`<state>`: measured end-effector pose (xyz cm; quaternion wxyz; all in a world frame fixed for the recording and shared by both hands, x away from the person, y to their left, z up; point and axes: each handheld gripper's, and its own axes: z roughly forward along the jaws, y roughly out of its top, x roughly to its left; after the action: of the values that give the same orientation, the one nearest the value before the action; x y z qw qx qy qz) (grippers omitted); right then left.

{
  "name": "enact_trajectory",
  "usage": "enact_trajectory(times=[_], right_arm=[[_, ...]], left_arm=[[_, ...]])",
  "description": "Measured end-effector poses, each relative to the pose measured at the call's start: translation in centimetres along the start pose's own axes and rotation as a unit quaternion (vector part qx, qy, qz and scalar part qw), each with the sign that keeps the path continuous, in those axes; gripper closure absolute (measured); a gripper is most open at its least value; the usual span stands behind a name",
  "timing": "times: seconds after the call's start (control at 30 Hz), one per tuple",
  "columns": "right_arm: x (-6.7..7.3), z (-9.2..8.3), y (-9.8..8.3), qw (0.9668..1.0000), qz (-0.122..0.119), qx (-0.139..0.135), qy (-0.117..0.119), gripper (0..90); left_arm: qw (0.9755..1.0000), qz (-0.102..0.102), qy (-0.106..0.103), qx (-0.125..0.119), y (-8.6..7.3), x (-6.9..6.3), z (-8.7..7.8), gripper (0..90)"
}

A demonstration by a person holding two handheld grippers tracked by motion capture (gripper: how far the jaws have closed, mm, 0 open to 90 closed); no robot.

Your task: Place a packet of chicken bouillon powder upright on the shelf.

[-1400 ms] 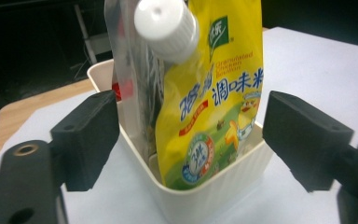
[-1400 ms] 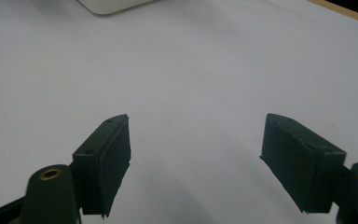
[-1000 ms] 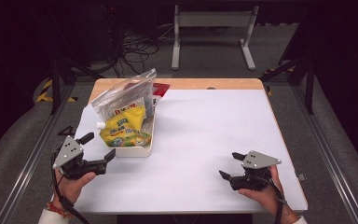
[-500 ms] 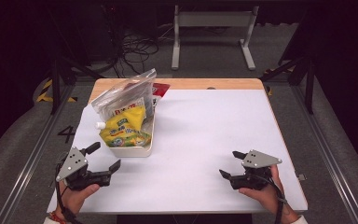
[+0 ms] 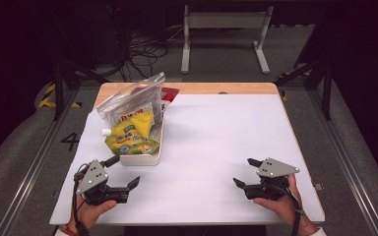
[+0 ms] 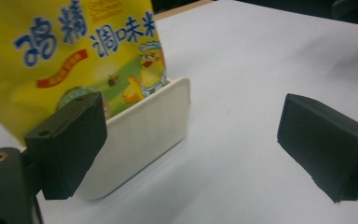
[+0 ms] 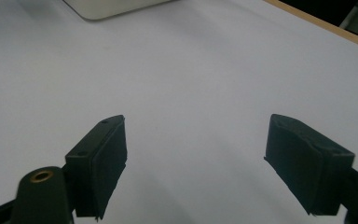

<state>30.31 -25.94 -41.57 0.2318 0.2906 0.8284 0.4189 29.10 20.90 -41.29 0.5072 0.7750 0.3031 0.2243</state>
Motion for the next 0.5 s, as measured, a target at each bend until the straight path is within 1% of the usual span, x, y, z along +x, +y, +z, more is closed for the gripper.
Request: enact_trajectory(times=[0.07,0.23,0.27,0.33,0.37,0.4,0.47,0.5], right_arm=[[0.1,-0.1,0.0,1.0000,-0.003,0.000,-0.003,20.6],[0.1,-0.4,0.0,0.9999,-0.008,0.001,-0.008,20.6],[0.1,-0.4,0.0,0.9999,-0.008,0.001,-0.008,20.6],[0.1,-0.5,-0.1,0.9999,-0.007,0.002,-0.011,20.4],[0.1,-0.6,-0.2,0.9999,-0.009,0.003,-0.014,20.3],[0.1,-0.7,-0.2,0.9998,-0.010,0.004,-0.015,20.2],[0.1,-0.7,-0.3,0.9997,-0.012,0.007,-0.018,20.0],[0.1,-0.8,-0.3,0.9996,-0.014,0.008,-0.021,19.9]], left_arm=[[1.0000,0.002,-0.006,0.006,0.0,-0.3,0.3,9.2],[0.9997,0.007,-0.020,0.010,0.1,-0.7,1.1,9.1],[0.9996,0.010,-0.022,0.014,0.1,-0.9,1.2,9.1],[0.9995,0.013,-0.024,0.014,0.1,-1.0,1.4,9.1],[0.9992,0.016,-0.032,0.016,0.1,-1.1,1.6,9.0],[0.9990,0.018,-0.036,0.018,0.1,-1.3,1.8,8.9],[0.9989,0.020,-0.037,0.020,0.1,-1.3,2.0,8.9],[0.9986,0.024,-0.040,0.026,0.1,-1.4,2.2,8.9]])
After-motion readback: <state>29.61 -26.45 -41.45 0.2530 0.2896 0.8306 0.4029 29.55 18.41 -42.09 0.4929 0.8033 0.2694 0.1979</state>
